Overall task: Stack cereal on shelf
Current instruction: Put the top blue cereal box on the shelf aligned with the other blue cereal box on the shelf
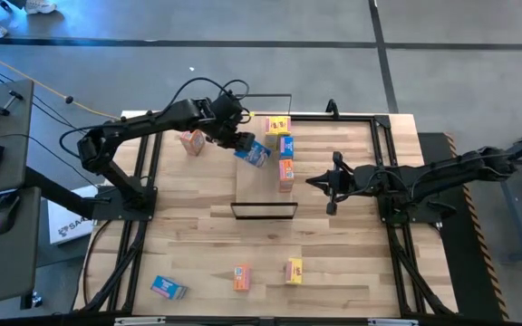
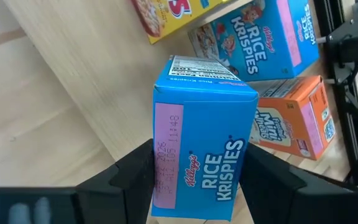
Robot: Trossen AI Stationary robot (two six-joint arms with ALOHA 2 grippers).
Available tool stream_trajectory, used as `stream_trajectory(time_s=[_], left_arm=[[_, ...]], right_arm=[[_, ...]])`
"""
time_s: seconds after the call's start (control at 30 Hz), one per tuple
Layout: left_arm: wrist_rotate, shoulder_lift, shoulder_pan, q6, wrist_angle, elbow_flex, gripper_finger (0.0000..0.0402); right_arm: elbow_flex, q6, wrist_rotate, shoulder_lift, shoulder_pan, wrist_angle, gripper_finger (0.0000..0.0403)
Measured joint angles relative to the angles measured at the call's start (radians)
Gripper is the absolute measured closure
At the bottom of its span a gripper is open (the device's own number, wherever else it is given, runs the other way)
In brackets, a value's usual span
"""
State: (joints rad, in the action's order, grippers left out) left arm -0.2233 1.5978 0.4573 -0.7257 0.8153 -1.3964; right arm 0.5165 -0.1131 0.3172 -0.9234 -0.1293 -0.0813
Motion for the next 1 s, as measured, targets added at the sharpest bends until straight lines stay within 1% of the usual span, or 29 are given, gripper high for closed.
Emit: stream_trajectory(time_s=[0.17,0.47,0.6,0.7,0.87,1.0], left_arm=[[0.016,0.0,0.001,-0.005,0.001,0.0,0.0201],[0.027,0.028,0.001,-0.005,-0.013,0.0,0.0133],[0.029,0.043,0.001,0.037,-0.021,0.001,0.012],[0.027,0.034,0.001,0.097,-0.028,0.0,0.012],[0.026,-0.027,-0.01,0.247,-0.027,0.0,0.012],[0.025,-0.058,-0.043,0.4,0.003,0.0,0.012]], right_arm=[[0.0,0.0,0.0,0.0,0.0,0.003,0.0403],[0.0,0.0,0.0,0.0,0.0,0.003,0.0403],[0.0,0.0,0.0,0.0,0.0,0.004,0.0403],[0.0,0.0,0.0,0.0,0.0,0.006,0.0403],[0.0,0.0,0.0,0.0,0.0,0.013,0.0403],[0.0,0.0,0.0,0.0,0.0,0.014,0.0403]])
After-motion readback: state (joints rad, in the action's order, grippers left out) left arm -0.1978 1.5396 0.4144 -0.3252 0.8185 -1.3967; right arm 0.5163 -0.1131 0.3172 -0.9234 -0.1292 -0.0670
